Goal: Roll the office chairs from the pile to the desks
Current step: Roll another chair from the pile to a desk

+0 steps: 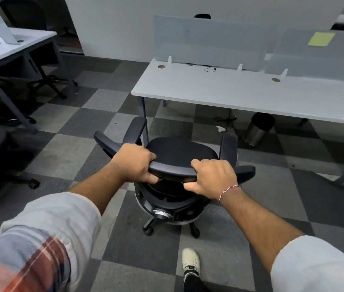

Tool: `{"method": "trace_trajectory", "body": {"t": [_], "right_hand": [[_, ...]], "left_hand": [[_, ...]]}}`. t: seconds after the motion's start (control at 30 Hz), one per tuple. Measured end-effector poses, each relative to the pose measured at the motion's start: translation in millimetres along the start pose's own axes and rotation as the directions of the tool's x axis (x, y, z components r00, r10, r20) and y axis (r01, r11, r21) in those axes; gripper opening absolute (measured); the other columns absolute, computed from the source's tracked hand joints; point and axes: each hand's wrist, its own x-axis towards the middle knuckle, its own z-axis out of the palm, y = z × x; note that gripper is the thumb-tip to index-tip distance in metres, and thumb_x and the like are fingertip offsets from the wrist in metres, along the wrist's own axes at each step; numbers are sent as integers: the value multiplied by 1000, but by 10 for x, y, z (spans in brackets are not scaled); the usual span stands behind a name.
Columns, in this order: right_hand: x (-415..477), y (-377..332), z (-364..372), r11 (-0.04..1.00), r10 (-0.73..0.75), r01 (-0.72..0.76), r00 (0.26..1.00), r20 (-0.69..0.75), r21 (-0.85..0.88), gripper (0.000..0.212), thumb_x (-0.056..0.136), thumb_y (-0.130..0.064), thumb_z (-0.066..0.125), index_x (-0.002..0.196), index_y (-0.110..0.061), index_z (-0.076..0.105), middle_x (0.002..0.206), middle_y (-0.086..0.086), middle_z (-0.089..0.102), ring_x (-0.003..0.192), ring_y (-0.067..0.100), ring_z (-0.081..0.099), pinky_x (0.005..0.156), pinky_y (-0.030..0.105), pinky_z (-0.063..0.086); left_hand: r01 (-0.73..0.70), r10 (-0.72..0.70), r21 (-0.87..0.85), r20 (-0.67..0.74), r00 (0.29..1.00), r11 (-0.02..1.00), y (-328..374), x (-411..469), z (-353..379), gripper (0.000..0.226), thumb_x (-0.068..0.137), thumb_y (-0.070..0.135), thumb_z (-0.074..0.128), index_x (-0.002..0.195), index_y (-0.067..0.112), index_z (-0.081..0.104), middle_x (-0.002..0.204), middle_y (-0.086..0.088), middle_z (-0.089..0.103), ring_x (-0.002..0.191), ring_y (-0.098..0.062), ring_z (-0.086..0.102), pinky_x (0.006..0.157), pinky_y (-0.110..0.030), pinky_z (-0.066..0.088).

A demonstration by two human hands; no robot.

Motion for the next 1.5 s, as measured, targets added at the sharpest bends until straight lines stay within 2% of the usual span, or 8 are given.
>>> {"method": "trace_trajectory", "body": {"t": [0.27,0.47,0.63,0.8,0.87,1.07,1.23,1.5], "right_hand": [[323,399,55,998,-25,19,995,-92,-62,56,70,-74,61,90,-21,57,73,-2,62,69,25,64,54,30,29],[721,751,94,999,-3,-2,995,-101,-48,54,71,-74,59,90,-23,55,75,-4,61,73,24,63,57,31,30],[1134,1051,270,995,-10,-3,992,-125,-102,54,66,-73,68,78,-21,57,61,-3,56,56,23,59,49,29,28],[1491,1697,353,997,37,-40,998,-41,-69,53,77,-76,55,93,-25,54,81,-4,61,76,22,63,59,30,32],[1674,1845,412,996,41,-47,996,-83,-75,53,75,-76,56,89,-25,54,76,-4,60,71,22,63,57,30,33],[2202,1992,447,1000,10,-10,990,-143,1,50,74,-70,61,88,-22,57,74,-2,60,68,25,62,56,31,28],[2312,2102,424,999,8,-3,993,-116,45,52,80,-70,54,100,-22,55,85,0,62,78,26,62,60,33,30],[2138,1711,540,999,32,-33,991,-132,-3,49,76,-67,61,92,-21,57,75,0,59,66,25,59,57,32,30]], "left_hand": [[-37,37,1,-36,999,999,-57,418,-64,56,74,85,51,76,29,56,66,8,57,62,-13,56,54,-28,37],[-58,58,-18,-23,998,998,-192,962,-76,56,74,86,51,75,30,53,65,9,53,62,-13,55,55,-28,42],[-42,42,-19,-1,999,999,-297,1520,-10,51,76,80,54,76,29,55,67,9,56,65,-14,56,56,-29,41],[-51,51,-37,-14,999,998,-150,2293,29,51,76,78,55,74,28,53,65,8,53,65,-15,55,57,-28,38],[-49,49,-28,13,999,998,-224,2600,28,50,75,78,56,76,28,53,69,8,56,67,-16,56,58,-29,38],[-17,21,-60,73,997,998,-642,3134,-1,50,68,77,64,71,28,52,66,10,60,65,-13,56,65,-29,47],[-28,32,-73,41,999,997,-704,3291,-38,52,66,78,66,66,30,47,64,10,56,63,-12,55,60,-29,41],[-58,59,-56,13,998,997,-724,2979,72,52,69,74,68,61,29,42,58,11,50,58,-13,49,56,-28,36]]}}
